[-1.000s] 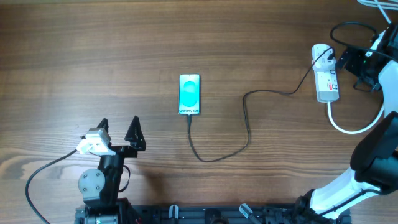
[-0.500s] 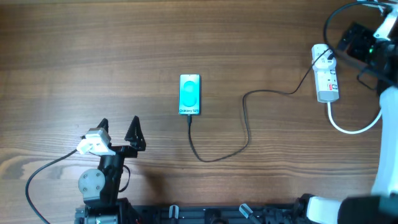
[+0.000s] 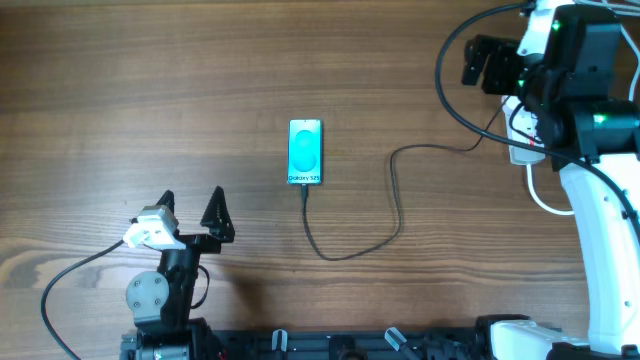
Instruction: Plug charger to phone and switch on socket
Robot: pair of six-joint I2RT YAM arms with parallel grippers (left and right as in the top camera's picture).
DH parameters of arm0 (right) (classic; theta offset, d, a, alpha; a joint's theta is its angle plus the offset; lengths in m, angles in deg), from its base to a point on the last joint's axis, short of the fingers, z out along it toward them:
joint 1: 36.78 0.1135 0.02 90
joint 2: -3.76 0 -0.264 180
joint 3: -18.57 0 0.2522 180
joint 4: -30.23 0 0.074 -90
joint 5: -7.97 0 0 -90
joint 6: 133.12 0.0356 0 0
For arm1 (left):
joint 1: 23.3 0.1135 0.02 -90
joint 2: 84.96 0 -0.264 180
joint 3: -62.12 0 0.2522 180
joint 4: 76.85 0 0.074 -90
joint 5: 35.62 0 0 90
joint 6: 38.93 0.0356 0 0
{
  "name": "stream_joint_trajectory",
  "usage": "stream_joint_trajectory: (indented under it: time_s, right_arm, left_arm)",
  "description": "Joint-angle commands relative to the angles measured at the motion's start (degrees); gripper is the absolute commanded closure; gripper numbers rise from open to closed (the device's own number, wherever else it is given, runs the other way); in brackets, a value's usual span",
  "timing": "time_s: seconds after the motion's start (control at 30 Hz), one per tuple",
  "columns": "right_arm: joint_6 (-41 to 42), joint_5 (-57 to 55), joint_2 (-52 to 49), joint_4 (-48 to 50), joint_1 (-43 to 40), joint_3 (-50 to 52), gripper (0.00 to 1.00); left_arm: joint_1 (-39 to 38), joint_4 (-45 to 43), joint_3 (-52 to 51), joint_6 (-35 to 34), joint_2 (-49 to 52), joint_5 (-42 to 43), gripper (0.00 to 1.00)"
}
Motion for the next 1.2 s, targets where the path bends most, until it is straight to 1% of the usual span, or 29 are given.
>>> stream_joint_trajectory:
  time_s: [0.0,0.17,0.27,0.33,0.4,0.53,0.63,0.7,0.73,0.8,1.17]
  right_arm:
    - [-0.6,0.1,1.2,0.0,1.4,0.6,0.00]
    - [-0.6,0.1,1.8,4.9,1.4,6.2,0.00]
    - [-0.8,-1.2,3.0,7.7,1.4,12.6,0.00]
    - [-0.7,-1.2,4.2,12.2,1.4,18.1,0.00]
    - [-0.6,0.4,5.9,20.3,1.4,24.7,0.00]
    - [0.1,5.8,10.3,42.2,1.4,40.5,0.00]
    - [6.5,6.5,13.6,61.6,1.4,54.1,0.00]
    - [8.3,6.5,15.7,68.0,1.4,60.5,0.00]
    - [9.5,6.0,17.3,69.4,1.4,64.0,0.00]
    - [11.6,4.4,18.9,69.4,1.4,67.3,0.00]
    - [12.9,4.3,29.6,68.7,1.3,83.6,0.00]
  left_arm:
    - [-0.3,0.2,-0.2,1.2,-0.5,-0.5,0.00]
    - [-0.3,0.2,-0.2,1.2,-0.5,-0.5,0.00]
    - [-0.3,0.2,-0.2,1.2,-0.5,-0.5,0.00]
    - [-0.3,0.2,-0.3,1.2,-0.5,-0.5,0.00]
    - [-0.3,0.2,-0.2,1.2,-0.5,-0.5,0.00]
    - [-0.3,0.2,-0.2,1.2,-0.5,-0.5,0.00]
    - [-0.3,0.2,-0.2,1.2,-0.5,-0.5,0.00]
    - [-0.3,0.2,-0.2,1.2,-0.5,-0.5,0.00]
    - [-0.3,0.2,-0.2,1.2,-0.5,-0.5,0.00]
    - [-0.3,0.2,-0.2,1.2,-0.5,-0.5,0.00]
    - [-0.3,0.2,-0.2,1.2,-0.5,-0.5,0.00]
